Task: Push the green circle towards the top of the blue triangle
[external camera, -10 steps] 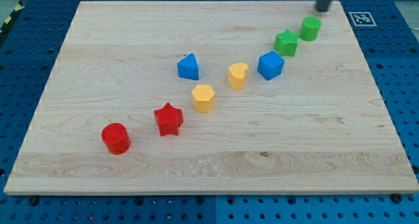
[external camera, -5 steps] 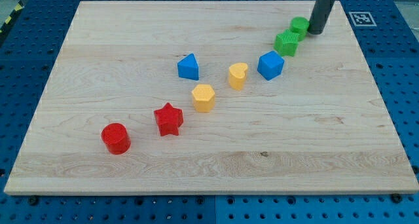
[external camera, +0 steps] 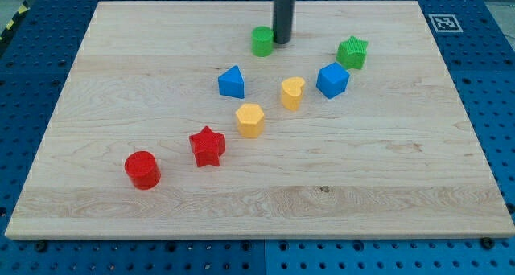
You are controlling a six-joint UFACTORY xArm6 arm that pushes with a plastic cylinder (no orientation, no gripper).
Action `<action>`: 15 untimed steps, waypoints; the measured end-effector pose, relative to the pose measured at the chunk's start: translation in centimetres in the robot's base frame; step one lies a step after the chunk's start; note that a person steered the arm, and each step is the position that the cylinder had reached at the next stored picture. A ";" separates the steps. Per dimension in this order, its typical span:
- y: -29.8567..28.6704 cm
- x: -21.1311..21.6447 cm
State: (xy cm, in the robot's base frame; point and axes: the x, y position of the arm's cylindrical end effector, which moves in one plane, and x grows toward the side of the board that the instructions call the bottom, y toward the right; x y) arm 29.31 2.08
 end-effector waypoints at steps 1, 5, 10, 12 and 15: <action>-1.0 -1.4; -8.1 -3.1; -1.0 1.5; 6.2 3.7; 0.5 4.6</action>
State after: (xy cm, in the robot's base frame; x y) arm 33.91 2.55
